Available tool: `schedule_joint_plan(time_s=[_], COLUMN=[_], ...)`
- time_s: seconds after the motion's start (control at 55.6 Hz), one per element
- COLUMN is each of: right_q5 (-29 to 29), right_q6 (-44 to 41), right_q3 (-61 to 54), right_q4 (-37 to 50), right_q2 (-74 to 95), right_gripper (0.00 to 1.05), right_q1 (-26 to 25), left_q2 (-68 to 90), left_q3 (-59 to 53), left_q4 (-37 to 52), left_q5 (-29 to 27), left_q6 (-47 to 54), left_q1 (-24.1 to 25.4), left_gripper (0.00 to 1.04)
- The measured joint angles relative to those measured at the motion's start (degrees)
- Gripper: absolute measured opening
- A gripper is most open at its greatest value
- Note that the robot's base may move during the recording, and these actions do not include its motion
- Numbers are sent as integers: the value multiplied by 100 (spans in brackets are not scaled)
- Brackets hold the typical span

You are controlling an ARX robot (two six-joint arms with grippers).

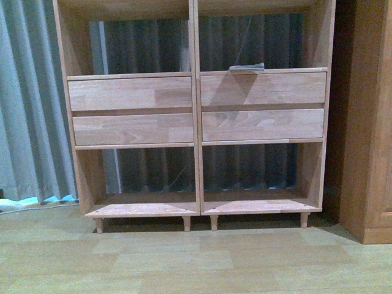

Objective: Organize books on shelf

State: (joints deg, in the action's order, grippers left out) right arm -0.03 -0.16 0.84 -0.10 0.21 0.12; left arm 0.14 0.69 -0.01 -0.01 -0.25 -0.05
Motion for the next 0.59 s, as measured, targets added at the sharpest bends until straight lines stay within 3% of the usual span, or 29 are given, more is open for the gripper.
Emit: schedule_joint_plan(time_s=[0.594], right_q5=[0], right_q6=[-2], right_q3=[0], right_q4=[0], right_q2=[0], right_gripper=[98], right_q1=[0], left_q2=[0], left_q3=[0], left_q4=[0], left_q5=[-2], left_q6=[0], left_q1=[0], left_gripper=[97])
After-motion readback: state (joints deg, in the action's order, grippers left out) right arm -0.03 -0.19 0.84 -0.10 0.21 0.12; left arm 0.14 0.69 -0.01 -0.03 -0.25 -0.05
